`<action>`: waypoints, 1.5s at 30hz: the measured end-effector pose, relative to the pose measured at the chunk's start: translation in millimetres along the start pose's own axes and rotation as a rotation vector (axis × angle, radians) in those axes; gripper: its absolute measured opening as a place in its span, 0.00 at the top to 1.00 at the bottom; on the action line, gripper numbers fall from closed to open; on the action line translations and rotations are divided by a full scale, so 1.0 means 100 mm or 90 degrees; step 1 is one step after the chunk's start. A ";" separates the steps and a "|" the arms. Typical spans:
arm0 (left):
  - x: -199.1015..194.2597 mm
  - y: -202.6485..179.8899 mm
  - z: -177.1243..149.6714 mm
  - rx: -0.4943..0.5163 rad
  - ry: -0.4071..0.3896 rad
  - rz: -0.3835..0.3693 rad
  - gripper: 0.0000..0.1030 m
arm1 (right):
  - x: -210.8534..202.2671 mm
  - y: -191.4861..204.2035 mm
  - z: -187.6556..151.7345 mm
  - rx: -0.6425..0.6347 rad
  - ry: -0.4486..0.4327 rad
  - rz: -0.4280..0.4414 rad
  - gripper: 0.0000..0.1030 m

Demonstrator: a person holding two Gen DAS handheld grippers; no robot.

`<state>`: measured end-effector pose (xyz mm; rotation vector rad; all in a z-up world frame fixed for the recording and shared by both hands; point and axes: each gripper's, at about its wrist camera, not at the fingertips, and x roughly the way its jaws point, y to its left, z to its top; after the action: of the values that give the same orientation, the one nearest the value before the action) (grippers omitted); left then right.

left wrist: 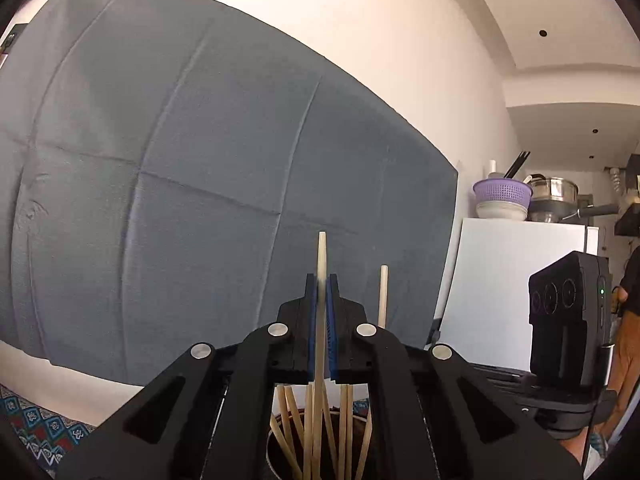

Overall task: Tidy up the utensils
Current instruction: 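Lift both held sticks and insert them into the black holder, then open both tools to release the sticks into the holder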

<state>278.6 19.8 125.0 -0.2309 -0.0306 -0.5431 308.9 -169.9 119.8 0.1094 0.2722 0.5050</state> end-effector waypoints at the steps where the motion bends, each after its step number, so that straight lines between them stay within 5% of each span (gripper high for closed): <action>1: -0.01 -0.02 -0.01 0.006 0.009 0.003 0.95 | 0.00 0.00 0.00 -0.006 0.007 -0.004 0.95; 17: 0.09 -0.14 -0.24 0.056 0.246 0.096 0.95 | -0.07 0.06 -0.10 -0.064 0.113 -0.020 0.95; 25: 0.08 -0.24 -0.18 0.081 0.286 0.114 0.95 | -0.12 0.13 -0.03 -0.076 0.203 -0.042 0.95; 29: 0.04 -0.30 -0.16 0.090 0.291 0.117 0.95 | -0.19 0.16 0.02 -0.081 0.200 -0.039 0.95; 45: -0.02 -0.36 -0.17 0.112 0.308 0.131 0.94 | 0.41 0.26 -0.15 -0.127 0.358 -0.082 0.95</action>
<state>258.0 -13.4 116.4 0.0735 0.4093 -0.3768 327.2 -126.9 100.5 -0.2481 0.7709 0.4238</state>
